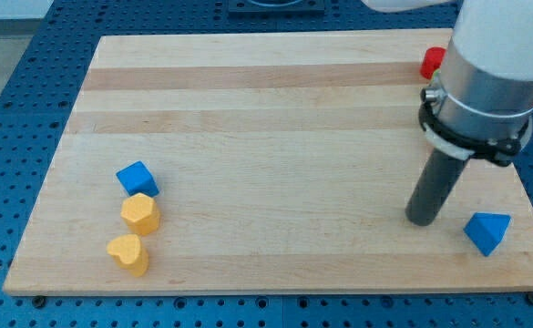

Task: Move the blue triangle to the bottom left corner of the board

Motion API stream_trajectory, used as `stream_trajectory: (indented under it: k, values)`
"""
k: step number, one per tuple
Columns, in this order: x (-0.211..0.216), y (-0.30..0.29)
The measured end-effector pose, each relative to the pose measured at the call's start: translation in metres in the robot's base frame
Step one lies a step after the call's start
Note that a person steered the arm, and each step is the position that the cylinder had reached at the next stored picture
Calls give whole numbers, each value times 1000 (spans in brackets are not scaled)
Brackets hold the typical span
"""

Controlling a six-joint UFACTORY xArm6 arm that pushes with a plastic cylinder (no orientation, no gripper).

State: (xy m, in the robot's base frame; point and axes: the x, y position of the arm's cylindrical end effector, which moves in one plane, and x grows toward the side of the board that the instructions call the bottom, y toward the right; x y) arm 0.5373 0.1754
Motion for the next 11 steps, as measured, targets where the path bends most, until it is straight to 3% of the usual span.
stream_trajectory:
  k: [2,7,8,11]
  values:
    - [-11,44]
    - [32,64]
    - [13,17]
    - [-46,-211]
